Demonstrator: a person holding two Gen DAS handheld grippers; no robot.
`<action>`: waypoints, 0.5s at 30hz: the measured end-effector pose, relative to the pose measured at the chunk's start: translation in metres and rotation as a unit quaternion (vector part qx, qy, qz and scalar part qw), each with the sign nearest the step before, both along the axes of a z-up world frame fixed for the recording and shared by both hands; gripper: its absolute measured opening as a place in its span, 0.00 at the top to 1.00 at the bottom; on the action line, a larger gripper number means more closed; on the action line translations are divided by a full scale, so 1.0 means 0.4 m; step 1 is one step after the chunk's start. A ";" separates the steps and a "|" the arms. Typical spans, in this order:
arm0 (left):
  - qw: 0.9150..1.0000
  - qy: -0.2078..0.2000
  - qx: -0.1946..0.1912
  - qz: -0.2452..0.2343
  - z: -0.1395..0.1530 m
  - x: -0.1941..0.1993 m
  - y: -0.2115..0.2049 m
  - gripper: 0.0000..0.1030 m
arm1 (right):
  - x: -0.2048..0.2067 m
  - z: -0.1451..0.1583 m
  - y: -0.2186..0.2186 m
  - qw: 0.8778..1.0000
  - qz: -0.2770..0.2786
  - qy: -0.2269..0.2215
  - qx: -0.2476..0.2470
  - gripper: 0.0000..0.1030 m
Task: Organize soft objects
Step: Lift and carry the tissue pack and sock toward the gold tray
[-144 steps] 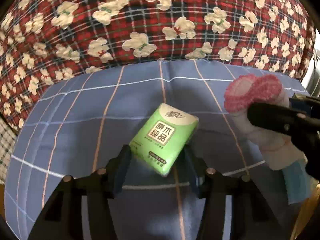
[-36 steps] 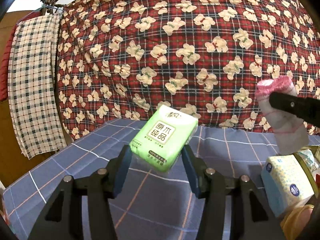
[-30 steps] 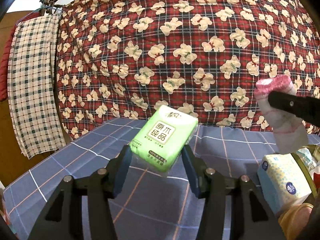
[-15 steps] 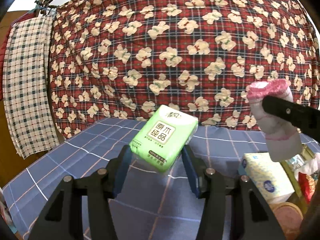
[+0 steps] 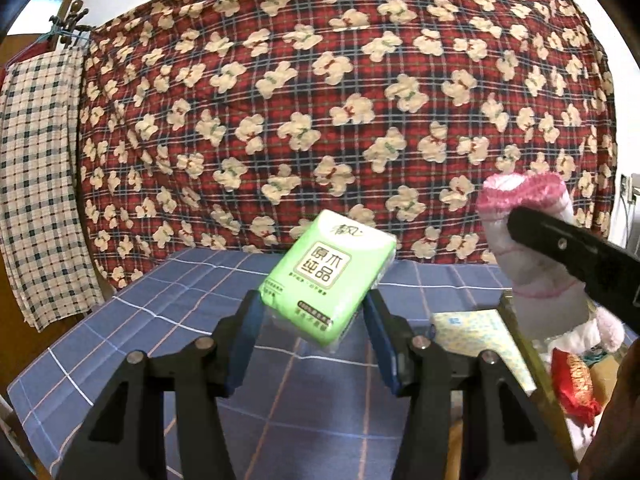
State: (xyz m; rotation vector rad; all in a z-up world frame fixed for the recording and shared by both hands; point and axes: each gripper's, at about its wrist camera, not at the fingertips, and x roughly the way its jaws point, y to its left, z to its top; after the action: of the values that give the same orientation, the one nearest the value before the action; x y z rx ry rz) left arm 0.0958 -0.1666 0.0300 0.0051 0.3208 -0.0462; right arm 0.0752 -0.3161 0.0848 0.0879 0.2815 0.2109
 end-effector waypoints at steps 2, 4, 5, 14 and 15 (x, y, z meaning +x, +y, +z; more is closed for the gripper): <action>1.000 -0.003 0.003 -0.007 0.009 -0.009 -0.019 0.50 | -0.014 0.006 -0.017 1.000 -0.005 -0.003 0.000 0.69; 1.000 -0.005 0.003 -0.015 0.017 -0.016 -0.036 0.50 | -0.026 0.011 -0.037 1.000 -0.011 -0.004 -0.001 0.69; 1.000 -0.004 0.003 -0.021 0.021 -0.018 -0.049 0.50 | -0.033 0.014 -0.047 1.000 -0.014 -0.006 -0.001 0.69; 0.997 0.006 0.012 -0.070 0.047 -0.039 -0.152 0.50 | -0.090 0.036 -0.148 0.999 -0.048 -0.013 -0.004 0.69; 0.997 0.007 0.012 -0.077 0.051 -0.043 -0.165 0.50 | -0.097 0.038 -0.165 0.998 -0.054 -0.013 -0.004 0.69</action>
State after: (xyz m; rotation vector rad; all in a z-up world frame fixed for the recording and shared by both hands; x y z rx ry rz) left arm 0.0786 -0.2326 0.0502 0.0543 0.3340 -0.1953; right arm 0.0364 -0.3819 0.1000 0.0925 0.2502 0.1035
